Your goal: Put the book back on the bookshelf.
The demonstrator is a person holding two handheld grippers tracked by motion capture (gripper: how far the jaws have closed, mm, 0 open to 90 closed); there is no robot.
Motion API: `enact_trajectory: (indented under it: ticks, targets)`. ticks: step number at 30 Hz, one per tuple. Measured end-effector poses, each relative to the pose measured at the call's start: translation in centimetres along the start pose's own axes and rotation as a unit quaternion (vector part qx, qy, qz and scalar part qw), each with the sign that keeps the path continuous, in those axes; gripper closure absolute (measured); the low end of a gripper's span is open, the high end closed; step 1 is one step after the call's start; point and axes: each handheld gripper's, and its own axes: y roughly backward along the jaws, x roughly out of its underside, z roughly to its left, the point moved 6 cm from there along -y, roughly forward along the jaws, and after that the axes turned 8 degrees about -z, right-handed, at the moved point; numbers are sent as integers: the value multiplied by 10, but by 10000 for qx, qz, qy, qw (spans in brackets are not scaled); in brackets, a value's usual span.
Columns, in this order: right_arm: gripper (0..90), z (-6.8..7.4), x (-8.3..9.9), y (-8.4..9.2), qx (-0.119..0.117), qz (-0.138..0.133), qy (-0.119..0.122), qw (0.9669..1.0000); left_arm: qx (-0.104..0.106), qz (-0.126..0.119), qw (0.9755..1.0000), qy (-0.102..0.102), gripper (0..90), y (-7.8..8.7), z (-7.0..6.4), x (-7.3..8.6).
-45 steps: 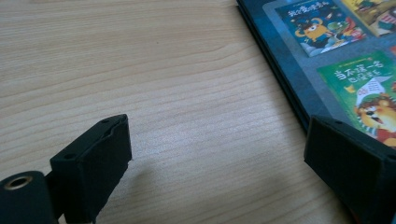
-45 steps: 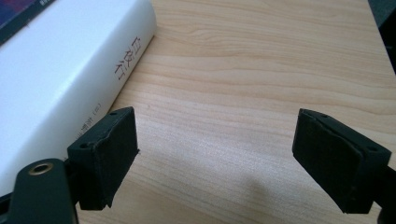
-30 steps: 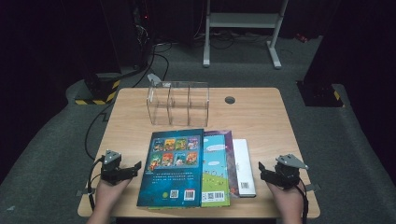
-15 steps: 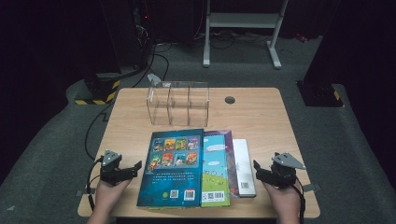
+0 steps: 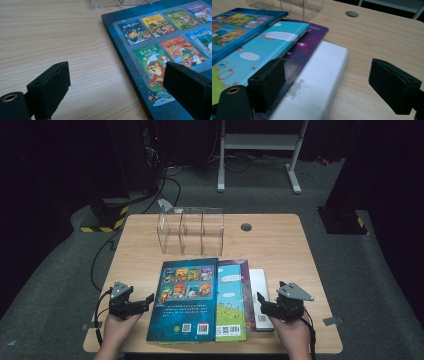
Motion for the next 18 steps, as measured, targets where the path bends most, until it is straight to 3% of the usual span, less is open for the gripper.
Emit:
enact_trajectory:
  ticks: [11,18]
  targets:
    - [154,43,-3,-12,-541,97,126,9984,183,161,9996,-170,77,-5,-12,2]
    - [161,67,-8,-17,-853,141,142,9962,396,331,9987,-61,78,-13,-22,9]
